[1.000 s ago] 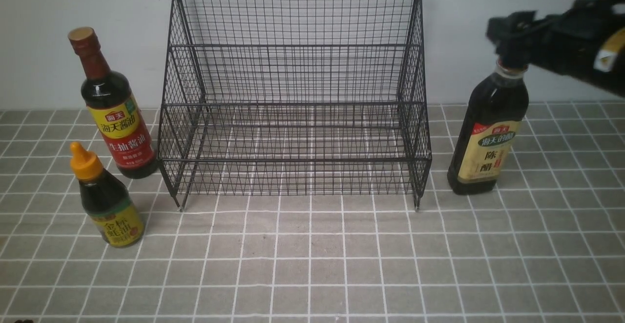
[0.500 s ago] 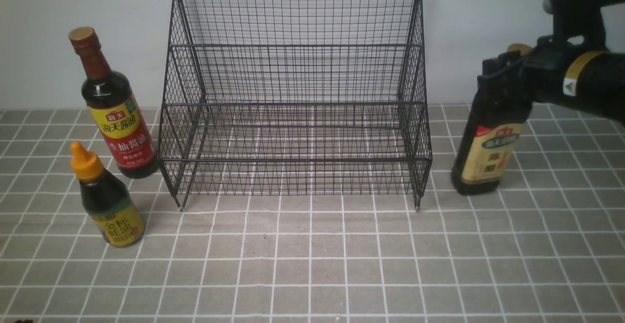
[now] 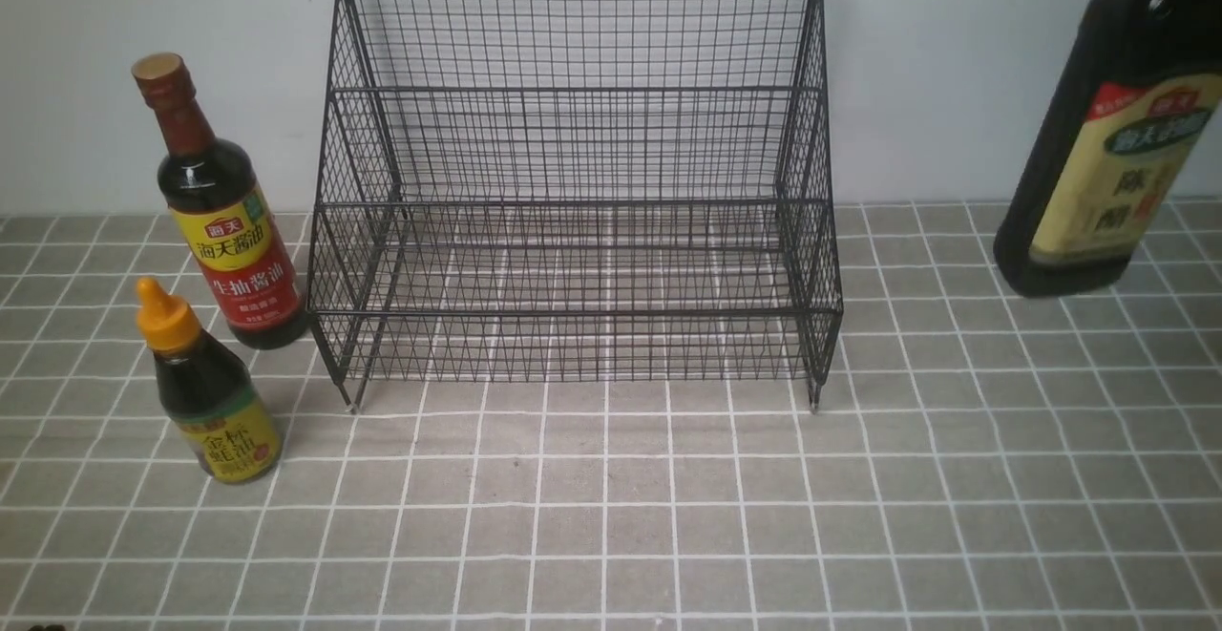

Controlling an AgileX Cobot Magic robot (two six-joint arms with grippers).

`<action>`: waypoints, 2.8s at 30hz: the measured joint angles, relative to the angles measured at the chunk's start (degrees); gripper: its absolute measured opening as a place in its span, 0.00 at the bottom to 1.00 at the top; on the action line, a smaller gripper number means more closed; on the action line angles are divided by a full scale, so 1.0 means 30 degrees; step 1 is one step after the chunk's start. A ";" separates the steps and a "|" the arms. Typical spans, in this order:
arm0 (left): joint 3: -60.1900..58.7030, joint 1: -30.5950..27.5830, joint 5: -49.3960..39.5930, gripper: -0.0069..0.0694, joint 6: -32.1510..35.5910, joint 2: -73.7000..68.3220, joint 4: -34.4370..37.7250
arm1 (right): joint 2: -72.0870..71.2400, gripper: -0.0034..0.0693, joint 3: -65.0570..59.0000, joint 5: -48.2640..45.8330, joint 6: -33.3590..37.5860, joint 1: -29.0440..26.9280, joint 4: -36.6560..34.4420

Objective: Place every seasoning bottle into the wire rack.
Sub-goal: Use the right arm to put the condiment bottle back on the shelf, then use the left arm to grab the condiment bottle closest to it

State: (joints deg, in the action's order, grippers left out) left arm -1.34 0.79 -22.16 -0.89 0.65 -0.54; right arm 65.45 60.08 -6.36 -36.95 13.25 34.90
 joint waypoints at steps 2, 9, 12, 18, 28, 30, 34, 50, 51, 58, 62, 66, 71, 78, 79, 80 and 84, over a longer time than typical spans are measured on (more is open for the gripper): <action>0.0000 0.0000 0.0000 0.08 0.0000 0.0000 0.0000 | -0.0001 0.48 0.0000 0.0091 -0.1077 0.0549 0.0044; 0.0000 0.0000 0.0000 0.08 0.0000 0.0000 0.0000 | 0.1546 0.48 0.0022 0.3631 -0.4750 0.2105 0.0125; 0.0000 0.0000 0.0000 0.08 0.0000 0.0000 0.0000 | 0.2516 0.48 0.0312 0.4663 -0.5240 0.2123 -0.0049; 0.0000 0.0000 0.0000 0.08 0.0000 0.0000 0.0000 | 0.5218 0.48 0.1866 0.5166 -0.5254 0.2123 -0.0170; 0.0000 0.0000 0.0000 0.08 0.0000 0.0000 0.0000 | 0.8281 0.48 0.2929 0.4229 -0.5221 0.2123 0.0570; 0.0000 0.0000 0.0000 0.08 0.0000 0.0000 0.0000 | 0.8547 0.48 0.2929 0.3556 -0.5242 0.2166 0.0950; 0.0000 0.0000 0.0000 0.08 0.0000 0.0000 0.0000 | 0.8680 0.48 0.2909 0.2255 -0.5418 0.2185 0.1510; 0.0000 0.0000 0.0000 0.08 0.0000 0.0000 0.0000 | 0.8680 0.51 0.2941 0.2118 -0.5735 0.2350 0.2904; 0.0000 0.0000 0.0000 0.08 0.0000 0.0000 0.0000 | 0.8598 0.55 0.3051 0.2118 -0.5687 0.2420 0.2920; 0.0000 0.0000 0.0000 0.08 0.0000 0.0000 0.0000 | 0.8598 0.67 0.3195 0.2460 -0.5607 0.2490 0.3021; 0.0000 0.0000 0.0000 0.08 0.0000 0.0000 0.0000 | 0.8662 0.67 0.3195 0.2425 -0.5770 0.2490 0.3021; 0.0000 0.0000 0.0000 0.08 0.0000 0.0000 0.0000 | 0.8662 0.68 0.3195 0.2955 -0.6141 0.2490 0.3037; 0.0000 0.0000 0.0000 0.08 0.0000 0.0000 0.0000 | 0.8662 0.68 0.3195 0.4191 -0.6474 0.2490 0.3110; 0.0000 0.0000 0.0000 0.08 0.0000 0.0000 0.0000 | 0.8606 0.68 0.3231 0.4696 -0.7374 0.2490 0.3095; 0.0000 0.0000 0.0000 0.08 0.0000 0.0000 0.0000 | 0.8582 0.68 0.3231 0.4741 -0.7499 0.2490 0.3095; 0.0000 0.0000 0.0000 0.08 0.0000 0.0000 0.0000 | 0.8523 0.68 0.3231 0.4744 -0.7563 0.2490 0.3095; 0.0000 0.0000 0.0000 0.08 0.0000 0.0000 0.0000 | 0.7595 0.60 0.3254 0.3544 -0.7839 0.2490 0.4575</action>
State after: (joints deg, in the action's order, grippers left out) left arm -1.34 0.79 -22.16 -0.89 0.65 -0.54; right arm 88.23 69.84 4.28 -60.47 20.72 48.63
